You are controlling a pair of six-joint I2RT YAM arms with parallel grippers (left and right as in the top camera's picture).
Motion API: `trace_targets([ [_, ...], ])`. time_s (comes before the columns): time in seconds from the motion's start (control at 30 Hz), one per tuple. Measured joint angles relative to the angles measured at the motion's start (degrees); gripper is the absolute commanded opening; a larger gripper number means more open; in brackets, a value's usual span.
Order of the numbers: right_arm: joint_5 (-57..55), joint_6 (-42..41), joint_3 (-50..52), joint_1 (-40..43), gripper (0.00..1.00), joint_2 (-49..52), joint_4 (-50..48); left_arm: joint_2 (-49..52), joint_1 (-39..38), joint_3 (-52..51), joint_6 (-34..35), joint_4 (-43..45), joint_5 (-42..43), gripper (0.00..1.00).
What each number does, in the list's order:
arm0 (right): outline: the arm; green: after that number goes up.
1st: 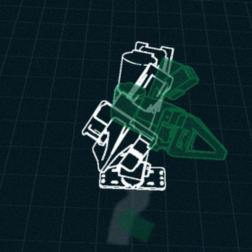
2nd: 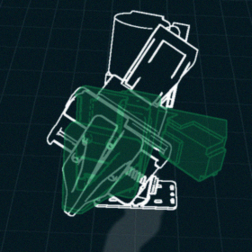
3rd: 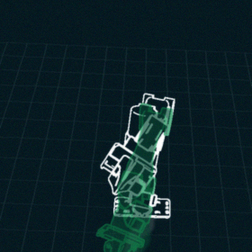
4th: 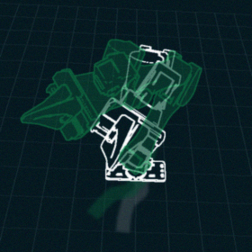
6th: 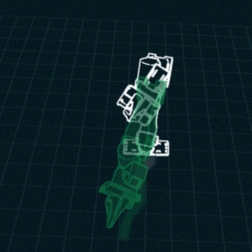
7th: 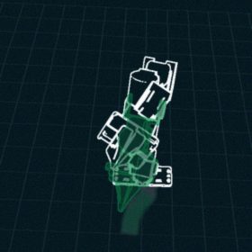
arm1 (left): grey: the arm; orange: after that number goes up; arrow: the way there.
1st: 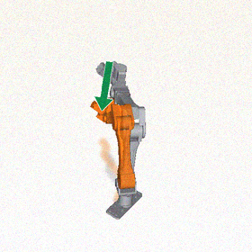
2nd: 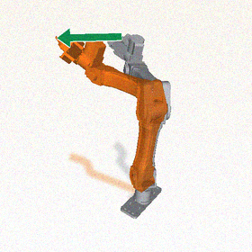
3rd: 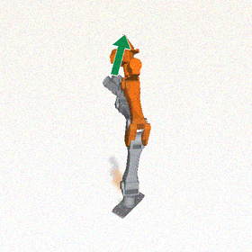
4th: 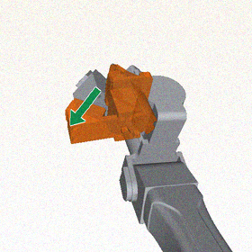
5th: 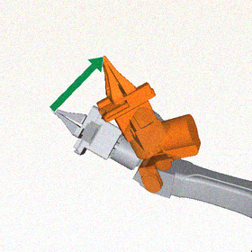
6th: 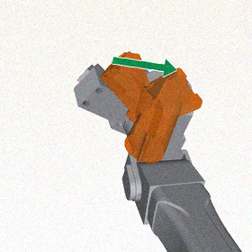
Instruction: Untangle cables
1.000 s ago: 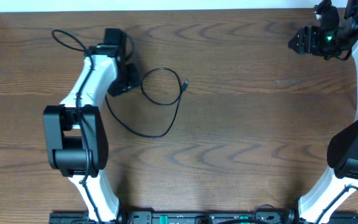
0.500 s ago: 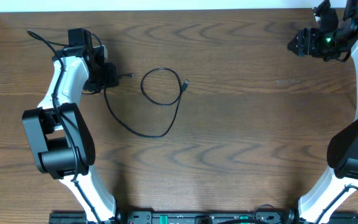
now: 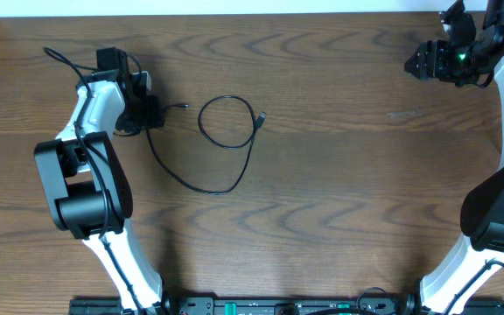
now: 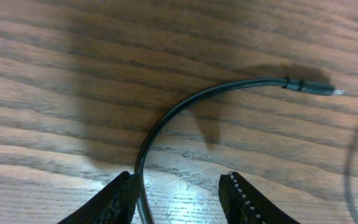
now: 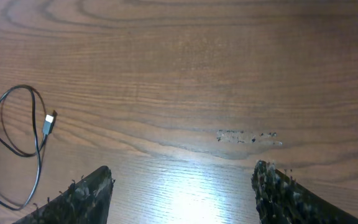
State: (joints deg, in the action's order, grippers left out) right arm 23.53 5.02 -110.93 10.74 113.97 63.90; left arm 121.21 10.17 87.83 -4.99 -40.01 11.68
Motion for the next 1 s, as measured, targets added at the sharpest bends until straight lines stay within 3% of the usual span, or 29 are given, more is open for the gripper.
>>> trace_targets([
  [0.6,0.0,0.0,0.0,0.0,0.7,0.0,0.1,2.3,-0.4,0.6,0.5,1.3,-1.7,0.37],
  [1.0,0.0,0.0,0.0,0.0,0.71,0.0,0.5,0.1,-0.5,0.9,4.2,-1.5,-7.1,0.47],
])
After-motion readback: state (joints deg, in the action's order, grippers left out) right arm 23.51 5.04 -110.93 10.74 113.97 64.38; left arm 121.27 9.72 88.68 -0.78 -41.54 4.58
